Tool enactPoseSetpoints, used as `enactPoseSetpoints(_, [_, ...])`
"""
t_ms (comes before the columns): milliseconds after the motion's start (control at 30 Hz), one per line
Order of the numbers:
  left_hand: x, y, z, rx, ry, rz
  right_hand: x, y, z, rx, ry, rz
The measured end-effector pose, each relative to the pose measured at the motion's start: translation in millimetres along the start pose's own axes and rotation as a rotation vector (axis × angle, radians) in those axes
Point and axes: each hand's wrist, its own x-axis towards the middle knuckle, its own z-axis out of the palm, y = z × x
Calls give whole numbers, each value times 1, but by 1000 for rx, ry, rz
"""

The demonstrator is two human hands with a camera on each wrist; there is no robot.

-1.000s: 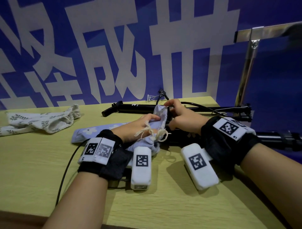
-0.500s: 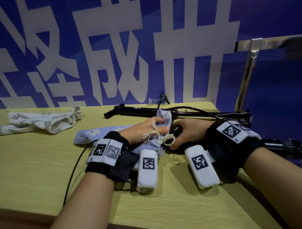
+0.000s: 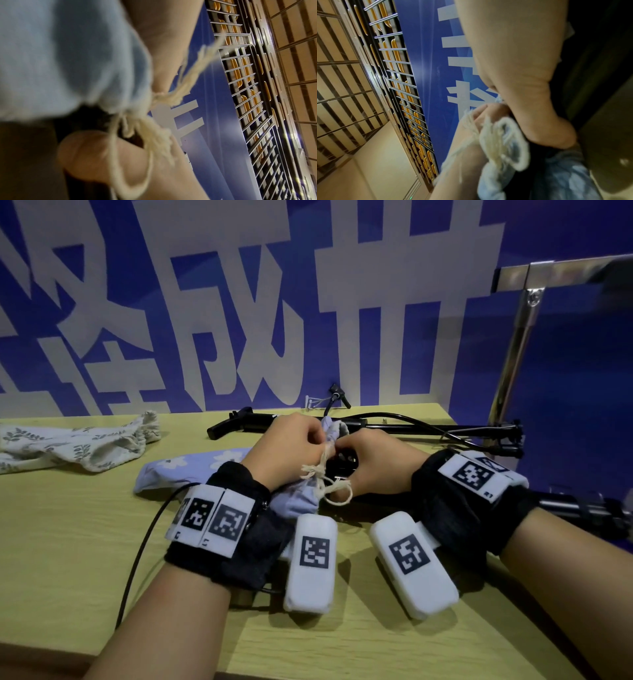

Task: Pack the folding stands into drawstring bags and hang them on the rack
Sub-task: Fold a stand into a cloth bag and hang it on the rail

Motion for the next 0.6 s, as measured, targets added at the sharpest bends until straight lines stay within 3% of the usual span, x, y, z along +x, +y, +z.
enactPoseSetpoints(133, [-6,16,-1,-296,81,120,-2,-1,-2,63,31,-23])
enactPoseSetpoints(267, [-10,36,3,-509,-13,248,-7,-6,-4,188,134,-173])
enactPoseSetpoints(367, [-12,37,4,-570,-64,245,-10,-5,-7,141,117,-158])
enactPoseSetpoints(500, [-10,38,1,-692,78,131,-9,-12,-5,-6,21,-80])
enactPoseSetpoints(600, [-10,39,3,-632,-82,134,-16,-15,-13,40,-87,-29])
